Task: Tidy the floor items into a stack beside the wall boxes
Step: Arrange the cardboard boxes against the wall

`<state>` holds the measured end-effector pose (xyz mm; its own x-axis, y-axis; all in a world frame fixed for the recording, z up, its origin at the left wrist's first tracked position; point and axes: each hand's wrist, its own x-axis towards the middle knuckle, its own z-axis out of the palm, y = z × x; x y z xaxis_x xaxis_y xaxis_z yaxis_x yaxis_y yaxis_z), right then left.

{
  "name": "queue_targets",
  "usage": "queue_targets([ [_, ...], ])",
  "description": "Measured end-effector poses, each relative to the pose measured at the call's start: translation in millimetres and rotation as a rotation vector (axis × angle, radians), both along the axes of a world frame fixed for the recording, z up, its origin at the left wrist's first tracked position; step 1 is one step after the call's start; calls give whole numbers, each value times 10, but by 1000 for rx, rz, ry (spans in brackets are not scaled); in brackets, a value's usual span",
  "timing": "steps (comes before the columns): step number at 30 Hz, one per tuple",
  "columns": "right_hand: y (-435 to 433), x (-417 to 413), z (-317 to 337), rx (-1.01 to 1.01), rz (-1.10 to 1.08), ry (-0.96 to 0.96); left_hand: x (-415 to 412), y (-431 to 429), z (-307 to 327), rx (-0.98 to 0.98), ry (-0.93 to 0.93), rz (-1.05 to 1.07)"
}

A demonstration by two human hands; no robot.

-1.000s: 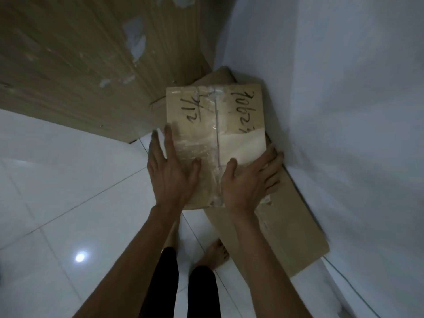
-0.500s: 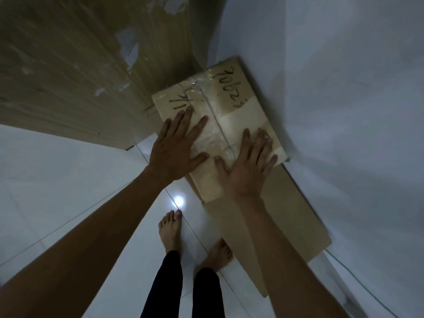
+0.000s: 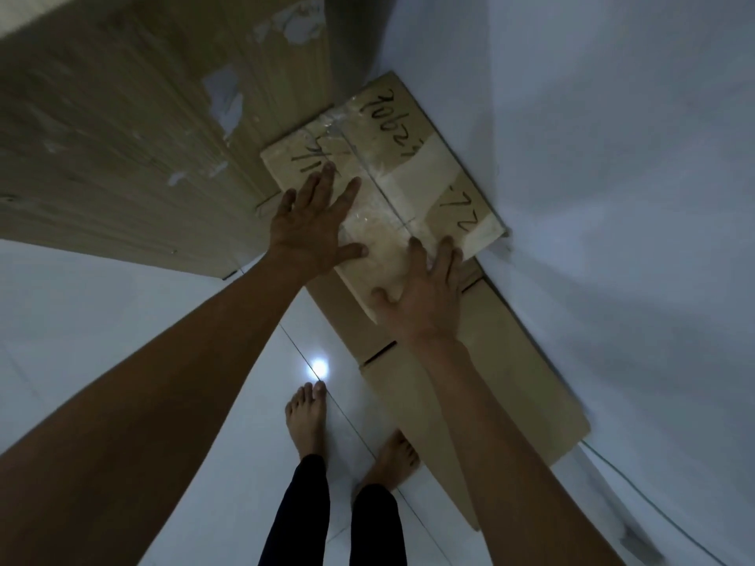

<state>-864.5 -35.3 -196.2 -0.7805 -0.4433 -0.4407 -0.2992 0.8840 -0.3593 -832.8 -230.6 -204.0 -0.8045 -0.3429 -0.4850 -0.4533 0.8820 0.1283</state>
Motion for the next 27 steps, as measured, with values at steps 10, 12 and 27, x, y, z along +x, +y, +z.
queue_targets([
  [10,1072,826,2284,-54,-392,-95,966,967,2020,389,298,222],
  [12,1460,1136,2797,-59,-504,-102,1242,1176,2558,464,329,220],
  [27,3581,4103,4125,-137,-1678,69,1703,3824,4134,524,168,-674],
])
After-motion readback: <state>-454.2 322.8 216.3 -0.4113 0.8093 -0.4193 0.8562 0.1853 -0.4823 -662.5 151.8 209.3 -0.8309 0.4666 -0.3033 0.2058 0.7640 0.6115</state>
